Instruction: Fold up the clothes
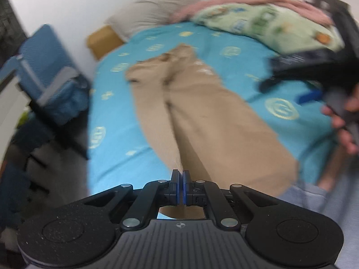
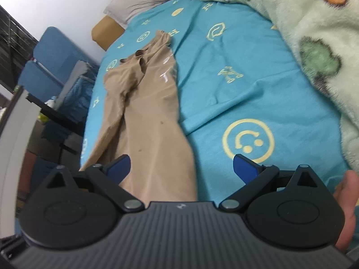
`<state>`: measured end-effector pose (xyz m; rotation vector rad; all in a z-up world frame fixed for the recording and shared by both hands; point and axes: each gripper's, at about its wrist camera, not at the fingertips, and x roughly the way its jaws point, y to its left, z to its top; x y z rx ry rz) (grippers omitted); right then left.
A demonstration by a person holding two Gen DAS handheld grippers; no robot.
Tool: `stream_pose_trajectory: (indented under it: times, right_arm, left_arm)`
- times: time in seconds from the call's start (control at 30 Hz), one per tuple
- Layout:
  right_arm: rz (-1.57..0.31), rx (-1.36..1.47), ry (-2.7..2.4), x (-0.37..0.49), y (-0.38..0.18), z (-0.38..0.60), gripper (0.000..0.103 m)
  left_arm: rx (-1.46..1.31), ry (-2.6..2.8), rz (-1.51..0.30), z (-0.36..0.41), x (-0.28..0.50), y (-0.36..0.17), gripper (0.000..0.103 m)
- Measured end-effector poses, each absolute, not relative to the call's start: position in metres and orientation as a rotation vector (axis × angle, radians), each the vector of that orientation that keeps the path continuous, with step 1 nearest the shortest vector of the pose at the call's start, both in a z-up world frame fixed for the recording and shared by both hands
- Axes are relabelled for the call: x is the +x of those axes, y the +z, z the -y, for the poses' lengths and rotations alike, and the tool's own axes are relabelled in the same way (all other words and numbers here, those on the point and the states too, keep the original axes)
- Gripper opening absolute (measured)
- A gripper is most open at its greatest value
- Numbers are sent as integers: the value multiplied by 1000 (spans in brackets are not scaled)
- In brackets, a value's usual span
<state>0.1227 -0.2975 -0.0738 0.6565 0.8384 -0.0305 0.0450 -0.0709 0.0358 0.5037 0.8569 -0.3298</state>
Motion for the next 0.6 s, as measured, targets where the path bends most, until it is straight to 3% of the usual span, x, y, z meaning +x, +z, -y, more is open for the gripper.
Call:
stream_pose_trajectory:
  times: [0.07,0.13,0.2,0.27,0.33,0.4,0.6]
  right_arm:
    - [-834,656,-16,121,-74,297,99]
    - [-835,667,9,118,-74,297,99]
    - [-839,688,44,115,-74,296,99]
    - [-849,695,73,112,-74,293,99]
    - [-864,696,92,112,-75,290,99]
    - [-885,706,111,115,-78,285,99]
    - [-985,744,103,126,-96,282,95]
  left_arm:
    - [477,-414,-946,81,42,18,4]
    - [427,-496,-1056,88,40,0,17]
    - [313,-523,-1123,76,47,-10,18]
    - [155,-467,-1140,51,60,-17,37]
    - [-3,-408,-1153,26,73,-25,63]
    - [-161,-348,-1160,1,85,-33,77]
    - [-606,-162,-1159,-71,123,-57,81]
